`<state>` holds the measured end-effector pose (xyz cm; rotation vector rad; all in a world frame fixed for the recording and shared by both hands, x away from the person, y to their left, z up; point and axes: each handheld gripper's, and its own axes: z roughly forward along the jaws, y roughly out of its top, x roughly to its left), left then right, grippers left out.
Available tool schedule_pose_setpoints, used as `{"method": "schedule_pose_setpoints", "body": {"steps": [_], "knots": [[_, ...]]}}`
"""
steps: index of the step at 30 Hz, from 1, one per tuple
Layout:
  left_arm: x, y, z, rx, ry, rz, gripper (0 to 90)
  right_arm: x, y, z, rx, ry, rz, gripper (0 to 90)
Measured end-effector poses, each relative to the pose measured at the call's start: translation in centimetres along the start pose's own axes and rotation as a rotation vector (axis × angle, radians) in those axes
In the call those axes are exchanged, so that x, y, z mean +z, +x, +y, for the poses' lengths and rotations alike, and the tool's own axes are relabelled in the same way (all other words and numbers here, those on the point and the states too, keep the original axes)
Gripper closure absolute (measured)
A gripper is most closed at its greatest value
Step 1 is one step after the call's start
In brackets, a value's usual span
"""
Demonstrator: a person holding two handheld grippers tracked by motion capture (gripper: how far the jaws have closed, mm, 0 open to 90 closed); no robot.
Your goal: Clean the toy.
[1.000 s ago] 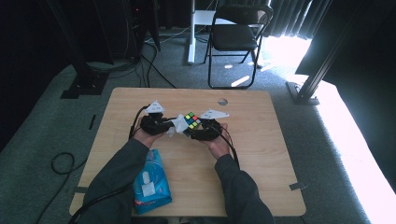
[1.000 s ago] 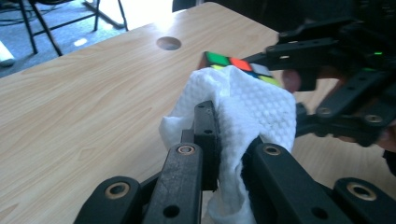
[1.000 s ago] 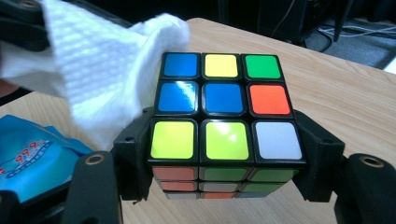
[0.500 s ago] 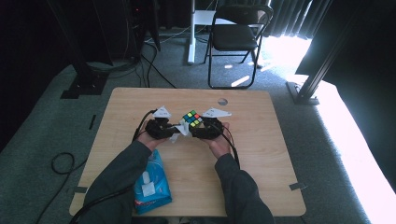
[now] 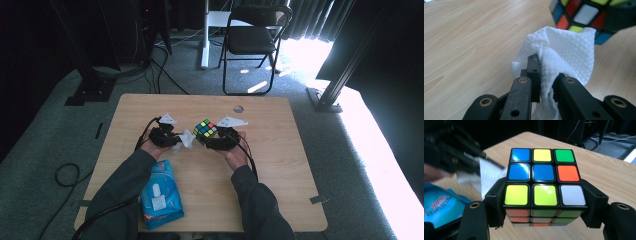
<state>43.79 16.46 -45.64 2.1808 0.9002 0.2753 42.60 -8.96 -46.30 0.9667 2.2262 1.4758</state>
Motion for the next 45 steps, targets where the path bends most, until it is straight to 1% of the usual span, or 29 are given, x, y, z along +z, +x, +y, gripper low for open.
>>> {"method": "schedule_pose_setpoints", "body": {"steps": [1,2,3,4,6,9,14,16,17,18,19,20,24,33,37,45], "knots": [[0.0,0.0,0.0,0.0,0.0,0.0,84.6,0.0,0.0,0.0,0.0,0.0,0.0,34.2],[-0.1,0.2,-0.1,-0.011,-0.003,0.006,84.6,0.1,0.0,-0.1,-0.011,0.004,-0.004,34.3],[-0.2,0.4,-0.1,-0.012,-0.002,0.01,84.6,0.1,0.1,-0.2,-0.024,0.015,-0.009,34.2],[-0.3,0.8,-0.2,-0.031,-0.008,0.011,84.6,0.3,0.3,-0.5,-0.04,0.033,-0.018,34.2],[-0.4,0.9,-0.3,-0.037,-0.01,0.013,84.5,0.6,0.4,-0.8,-0.051,0.051,-0.023,34.3],[-0.5,1.2,-0.4,-0.049,-0.011,0.018,84.5,0.7,0.4,-1.1,-0.049,0.058,-0.02,34.2],[-0.6,1.7,-0.7,-0.057,-0.005,0.027,84.2,1.2,0.5,-1.7,-0.061,0.089,-0.019,34.2],[-0.6,1.7,-0.7,-0.057,-0.005,0.027,84.1,1.2,0.5,-1.8,-0.062,0.092,-0.019,34.2],[-0.6,1.9,-0.9,-0.068,-0.007,0.029,84.1,1.2,0.5,-1.8,-0.062,0.092,-0.019,34.2],[-0.6,2.0,-0.9,-0.069,-0.007,0.031,84.0,1.3,0.4,-2.1,-0.063,0.108,-0.018,34.2],[-0.6,2.1,-1.0,-0.073,-0.008,0.03,84.0,1.3,0.4,-2.1,-0.063,0.108,-0.018,34.2],[-0.7,2.2,-1.0,-0.075,-0.006,0.033,83.9,1.4,0.4,-2.3,-0.068,0.119,-0.02,34.2],[-0.7,2.3,-1.1,-0.082,-0.008,0.036,83.9,1.6,0.4,-2.4,-0.072,0.124,-0.017,34.2],[-0.6,2.6,-1.4,-0.093,0.002,0.042,83.3,2.1,0.4,-3.0,-0.083,0.161,-0.012,34.2],[-0.5,2.8,-1.6,-0.102,0.012,0.055,83.0,2.5,0.4,-3.3,-0.091,0.182,-0.01,34.2],[-0.6,3.4,-2.1,-0.118,0.025,0.076,82.1,2.9,0.4,-3.8,-0.088,0.204,-0.011,34.2]]}}
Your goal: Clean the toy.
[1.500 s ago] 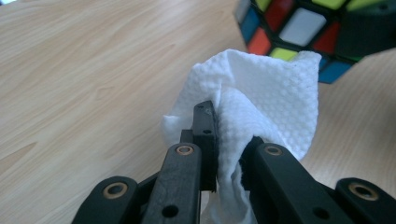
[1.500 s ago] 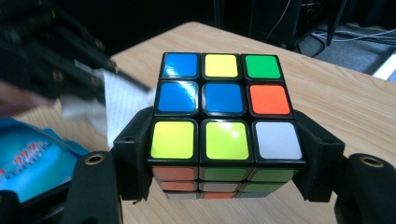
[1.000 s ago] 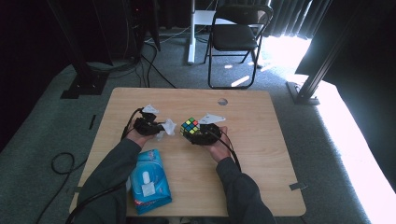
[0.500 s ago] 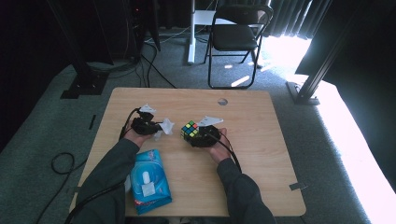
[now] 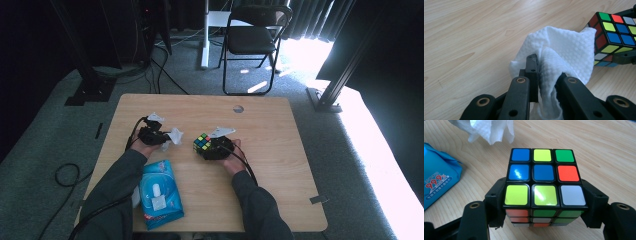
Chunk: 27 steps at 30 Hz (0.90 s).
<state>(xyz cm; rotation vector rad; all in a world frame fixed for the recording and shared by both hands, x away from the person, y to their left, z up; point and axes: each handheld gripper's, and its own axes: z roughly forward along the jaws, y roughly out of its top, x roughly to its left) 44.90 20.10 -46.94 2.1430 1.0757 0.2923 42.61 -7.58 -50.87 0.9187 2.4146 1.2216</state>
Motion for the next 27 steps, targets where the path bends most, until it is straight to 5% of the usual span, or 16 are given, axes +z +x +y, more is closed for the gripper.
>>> {"method": "schedule_pose_setpoints", "body": {"steps": [27], "knots": [[1.5,1.1,-1.3,-0.038,0.098,0.089,77.7,1.4,0.5,-0.7,-0.034,0.063,-0.001,34.0]]}}
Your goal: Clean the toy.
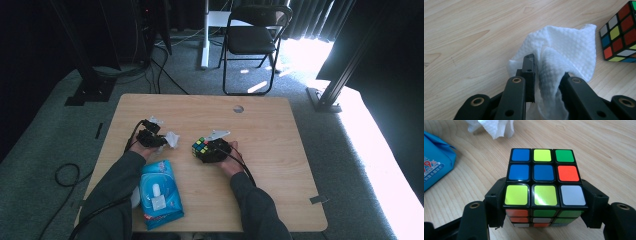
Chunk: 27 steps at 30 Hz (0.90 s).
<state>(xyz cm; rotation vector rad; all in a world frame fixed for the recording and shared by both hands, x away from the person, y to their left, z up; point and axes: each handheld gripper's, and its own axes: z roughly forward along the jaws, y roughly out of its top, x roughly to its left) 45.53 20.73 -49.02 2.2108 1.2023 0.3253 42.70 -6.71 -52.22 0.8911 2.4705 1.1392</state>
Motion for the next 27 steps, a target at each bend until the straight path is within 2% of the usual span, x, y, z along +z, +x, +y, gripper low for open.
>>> {"method": "schedule_pose_setpoints", "body": {"steps": [3,4,5,6,8,9,13,16,21,27], "knots": [[0.1,0.1,-0.1,-0.008,0.007,0.008,76.1,0.1,0.0,-0.2,0.003,0.0,-0.004,34.0],[0.1,0.1,-0.1,-0.012,0.01,0.011,71.3,0.0,0.0,-0.2,0.005,-0.001,-0.004,34.0],[0.1,0.2,-0.2,-0.014,0.014,0.015,71.3,0.0,0.0,-0.2,0.005,-0.001,-0.004,34.0],[0.2,0.3,-0.2,-0.024,0.019,0.019,65.6,0.0,0.0,-0.2,0.003,0.003,-0.002,33.9],[0.2,0.6,-0.4,-0.048,0.021,0.011,63.0,0.0,0.0,-0.2,0.002,0.005,0.001,33.8],[0.2,0.7,-0.5,-0.058,0.018,0.006,58.3,0.0,0.0,-0.3,0.0,0.004,0.007,32.2],[0.0,1.0,-0.6,-0.087,0.004,-0.007,51.3,-0.4,-0.1,-0.1,-0.003,-0.022,0.005,25.2],[-0.4,1.2,-0.5,-0.092,-0.014,-0.015,44.2,-0.9,0.0,0.1,-0.007,-0.039,0.016,22.8],[-1.3,1.4,-0.3,-0.11,-0.054,-0.013,41.4,-1.4,0.2,0.2,-0.018,-0.062,0.017,22.6],[-1.9,1.9,-0.3,-0.139,-0.096,-0.021,41.0,-2.6,0.2,0.6,-0.009,-0.107,0.034,22.6]]}}
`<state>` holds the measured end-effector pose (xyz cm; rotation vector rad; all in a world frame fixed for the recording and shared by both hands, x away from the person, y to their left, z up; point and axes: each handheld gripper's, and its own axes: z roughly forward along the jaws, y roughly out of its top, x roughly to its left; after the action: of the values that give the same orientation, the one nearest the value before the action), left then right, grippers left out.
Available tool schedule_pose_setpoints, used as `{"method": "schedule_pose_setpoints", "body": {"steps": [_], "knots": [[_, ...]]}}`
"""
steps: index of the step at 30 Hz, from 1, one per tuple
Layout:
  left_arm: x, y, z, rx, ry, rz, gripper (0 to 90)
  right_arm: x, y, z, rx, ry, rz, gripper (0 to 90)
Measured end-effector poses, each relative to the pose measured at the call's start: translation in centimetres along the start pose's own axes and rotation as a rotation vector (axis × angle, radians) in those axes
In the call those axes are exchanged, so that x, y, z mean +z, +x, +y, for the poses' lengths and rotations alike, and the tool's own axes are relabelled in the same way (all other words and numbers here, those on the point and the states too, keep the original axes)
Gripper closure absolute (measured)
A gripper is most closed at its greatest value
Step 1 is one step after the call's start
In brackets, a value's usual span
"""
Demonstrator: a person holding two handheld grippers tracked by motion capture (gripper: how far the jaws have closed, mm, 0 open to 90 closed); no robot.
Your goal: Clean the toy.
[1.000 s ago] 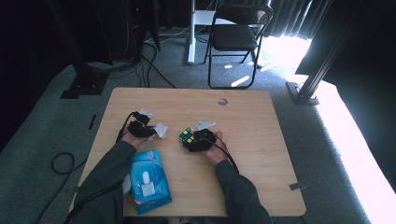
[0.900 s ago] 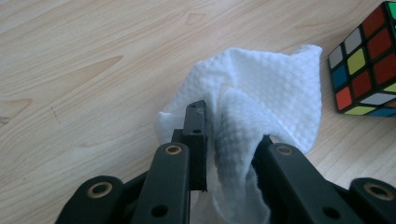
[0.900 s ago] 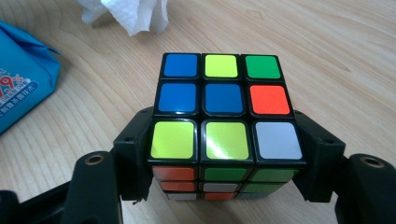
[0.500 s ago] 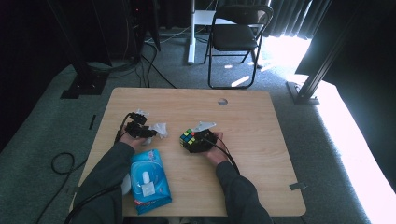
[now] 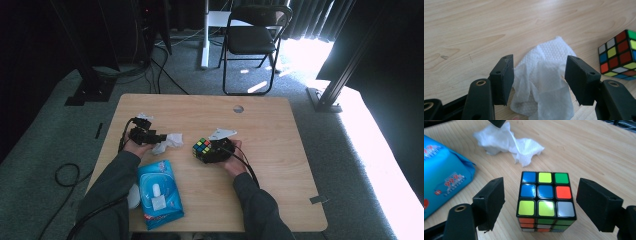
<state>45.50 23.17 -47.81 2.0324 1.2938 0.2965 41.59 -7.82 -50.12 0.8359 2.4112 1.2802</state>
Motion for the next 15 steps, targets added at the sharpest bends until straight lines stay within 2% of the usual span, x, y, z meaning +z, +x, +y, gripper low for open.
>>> {"method": "schedule_pose_setpoints", "body": {"steps": [4,11,15], "knots": [[-0.5,0.3,0.1,-0.014,-0.022,0.001,42.3,-0.7,-0.4,0.1,0.016,-0.027,0.002,24.3],[-0.6,0.4,0.0,0.006,-0.007,0.017,62.9,-1.9,-1.5,-0.4,0.051,-0.064,-0.021,55.2],[-0.7,0.4,-0.1,0.012,-0.014,0.037,71.2,-2.2,-1.7,-0.4,0.055,-0.071,-0.062,70.5]]}}
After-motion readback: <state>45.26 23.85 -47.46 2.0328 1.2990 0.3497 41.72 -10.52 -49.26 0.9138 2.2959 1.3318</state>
